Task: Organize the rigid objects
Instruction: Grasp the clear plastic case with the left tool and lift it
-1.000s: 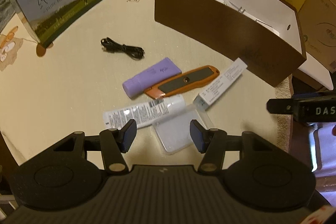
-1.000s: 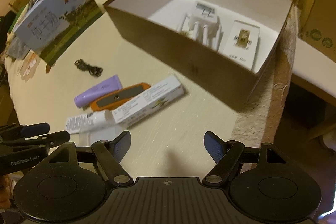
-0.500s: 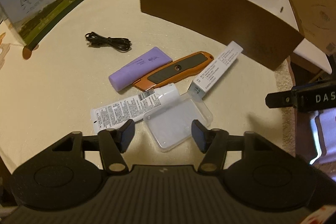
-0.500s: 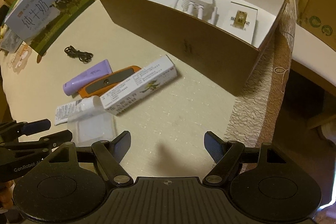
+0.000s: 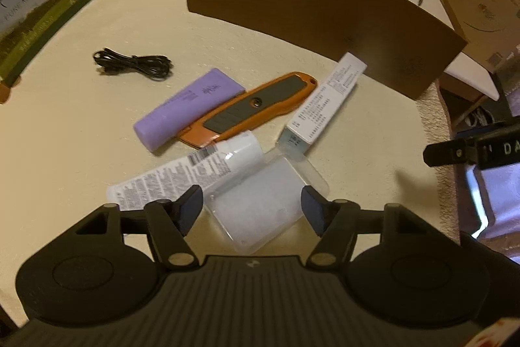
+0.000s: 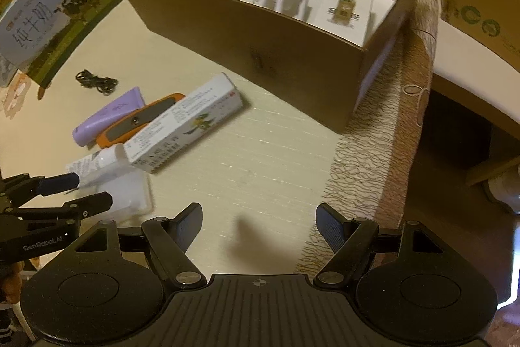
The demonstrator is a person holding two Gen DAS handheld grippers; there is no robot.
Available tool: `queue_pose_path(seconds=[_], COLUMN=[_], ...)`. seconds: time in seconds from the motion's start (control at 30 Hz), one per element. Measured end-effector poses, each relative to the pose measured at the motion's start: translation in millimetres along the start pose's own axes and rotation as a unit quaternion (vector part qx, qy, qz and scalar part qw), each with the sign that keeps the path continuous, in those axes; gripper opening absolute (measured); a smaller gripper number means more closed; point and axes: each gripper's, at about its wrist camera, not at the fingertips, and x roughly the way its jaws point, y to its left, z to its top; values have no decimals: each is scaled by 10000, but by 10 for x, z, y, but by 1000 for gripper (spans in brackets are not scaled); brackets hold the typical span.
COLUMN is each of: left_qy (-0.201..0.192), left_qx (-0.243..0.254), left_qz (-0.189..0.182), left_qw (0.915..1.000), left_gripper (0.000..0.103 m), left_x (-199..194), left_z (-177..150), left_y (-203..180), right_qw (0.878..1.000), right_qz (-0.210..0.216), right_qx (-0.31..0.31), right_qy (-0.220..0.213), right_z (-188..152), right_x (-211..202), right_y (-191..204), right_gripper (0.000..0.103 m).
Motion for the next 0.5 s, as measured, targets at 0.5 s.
queue_pose_path(seconds=[0.5], left_qy=[135], left_qx=[423], left_qz=[-8], left_qw=[9990], left_gripper=[66], left_x=[2], left_z=[-128], left_y=[-134], right_qw=[9999], right_qz=[-69], right_qx=[124], right_qy=[45], right_z=[-17], right_x=[21], right_y=[-105], right_gripper=[74])
